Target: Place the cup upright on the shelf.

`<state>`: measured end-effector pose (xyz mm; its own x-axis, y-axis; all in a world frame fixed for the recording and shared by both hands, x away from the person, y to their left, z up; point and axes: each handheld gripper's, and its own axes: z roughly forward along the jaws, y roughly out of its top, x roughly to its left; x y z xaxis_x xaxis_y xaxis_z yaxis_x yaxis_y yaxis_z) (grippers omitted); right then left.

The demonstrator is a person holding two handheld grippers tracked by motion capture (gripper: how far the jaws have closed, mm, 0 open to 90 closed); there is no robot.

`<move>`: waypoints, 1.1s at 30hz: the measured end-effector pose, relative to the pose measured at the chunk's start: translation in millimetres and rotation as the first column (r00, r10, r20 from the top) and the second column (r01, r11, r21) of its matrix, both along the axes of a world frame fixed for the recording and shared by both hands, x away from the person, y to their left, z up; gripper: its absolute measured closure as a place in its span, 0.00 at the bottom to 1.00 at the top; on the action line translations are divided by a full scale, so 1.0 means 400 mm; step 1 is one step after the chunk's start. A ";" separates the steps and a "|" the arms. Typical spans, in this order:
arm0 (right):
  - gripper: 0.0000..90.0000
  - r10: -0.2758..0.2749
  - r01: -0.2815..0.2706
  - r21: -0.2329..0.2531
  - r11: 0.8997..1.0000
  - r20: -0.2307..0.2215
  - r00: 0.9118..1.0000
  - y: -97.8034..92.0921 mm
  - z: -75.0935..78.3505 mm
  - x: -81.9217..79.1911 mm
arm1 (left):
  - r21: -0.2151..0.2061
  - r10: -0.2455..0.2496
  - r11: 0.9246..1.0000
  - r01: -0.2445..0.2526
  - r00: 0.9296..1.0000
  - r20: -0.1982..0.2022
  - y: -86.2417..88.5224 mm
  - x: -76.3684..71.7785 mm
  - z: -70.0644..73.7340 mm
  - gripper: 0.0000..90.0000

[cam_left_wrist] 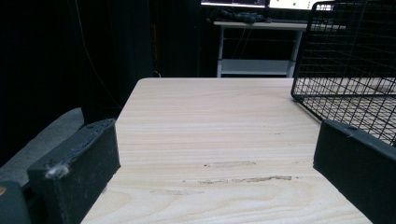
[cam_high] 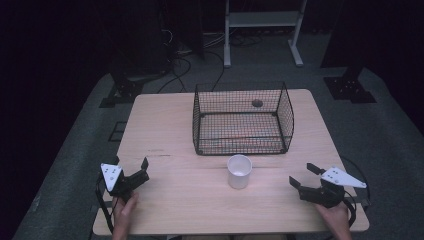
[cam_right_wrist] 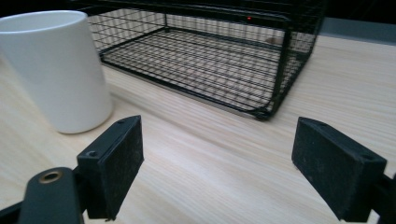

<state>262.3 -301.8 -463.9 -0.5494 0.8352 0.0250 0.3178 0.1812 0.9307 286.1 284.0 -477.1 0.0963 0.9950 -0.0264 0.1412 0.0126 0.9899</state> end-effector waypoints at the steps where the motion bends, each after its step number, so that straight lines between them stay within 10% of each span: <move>1: 0.18 0.007 -0.007 -0.004 1.000 -0.003 1.000 0.003 0.001 -0.001 | -0.002 0.001 1.000 -0.001 1.000 0.000 0.000 0.001 0.000 0.00; 33: 0.11 0.251 -0.253 -0.056 0.966 -0.043 0.967 0.152 0.067 0.003 | -0.003 0.002 1.000 -0.002 1.000 -0.002 0.001 0.001 0.000 0.00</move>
<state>263.7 -241.1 -437.2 -0.7418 0.6706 0.0014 0.2868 0.3154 0.9046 286.4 284.4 -477.1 0.0946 0.9951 -0.0300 0.1433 0.0162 0.9895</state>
